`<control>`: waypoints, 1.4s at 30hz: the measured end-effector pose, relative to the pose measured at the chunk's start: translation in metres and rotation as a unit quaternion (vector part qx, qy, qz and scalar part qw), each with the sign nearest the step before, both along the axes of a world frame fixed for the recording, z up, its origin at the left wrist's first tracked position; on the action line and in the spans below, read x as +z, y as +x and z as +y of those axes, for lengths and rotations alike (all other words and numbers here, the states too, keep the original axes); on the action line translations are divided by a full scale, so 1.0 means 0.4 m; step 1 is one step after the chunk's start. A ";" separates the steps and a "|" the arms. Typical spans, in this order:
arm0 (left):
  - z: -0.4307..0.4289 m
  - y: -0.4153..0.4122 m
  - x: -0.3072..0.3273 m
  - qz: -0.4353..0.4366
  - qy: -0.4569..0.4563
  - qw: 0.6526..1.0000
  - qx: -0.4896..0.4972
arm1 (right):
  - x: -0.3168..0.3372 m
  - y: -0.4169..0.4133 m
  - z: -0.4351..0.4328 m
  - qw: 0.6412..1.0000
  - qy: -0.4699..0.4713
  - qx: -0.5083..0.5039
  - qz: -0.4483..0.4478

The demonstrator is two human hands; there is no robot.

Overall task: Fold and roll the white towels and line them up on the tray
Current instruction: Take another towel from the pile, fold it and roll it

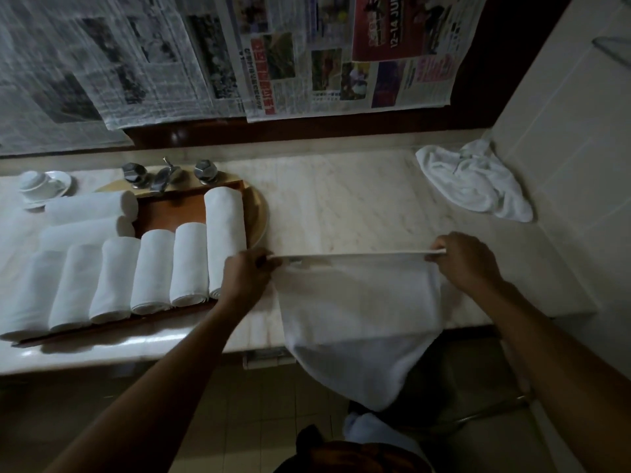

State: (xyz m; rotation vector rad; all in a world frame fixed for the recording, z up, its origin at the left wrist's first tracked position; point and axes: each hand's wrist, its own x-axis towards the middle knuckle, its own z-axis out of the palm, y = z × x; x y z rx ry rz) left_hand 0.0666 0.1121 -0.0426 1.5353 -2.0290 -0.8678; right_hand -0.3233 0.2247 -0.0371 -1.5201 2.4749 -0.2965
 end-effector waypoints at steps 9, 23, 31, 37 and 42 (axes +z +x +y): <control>-0.348 -0.138 0.123 -0.012 -0.127 0.991 0.032 | 0.083 -0.130 -0.314 0.984 -0.172 0.034 0.037; -0.818 -0.296 0.030 0.012 -0.091 0.987 0.130 | 0.019 -0.272 -0.799 0.978 -0.200 0.005 -0.066; -0.955 -0.382 -0.112 -0.030 -0.075 0.982 0.170 | -0.140 -0.303 -0.960 0.978 -0.178 -0.055 -0.093; -1.013 -0.392 -0.253 -0.042 0.005 0.975 0.217 | -0.301 -0.329 -1.014 0.987 -0.130 -0.079 -0.053; -1.008 -0.410 -0.306 0.006 0.016 0.967 0.253 | -0.360 -0.318 -1.023 0.985 -0.142 -0.095 0.021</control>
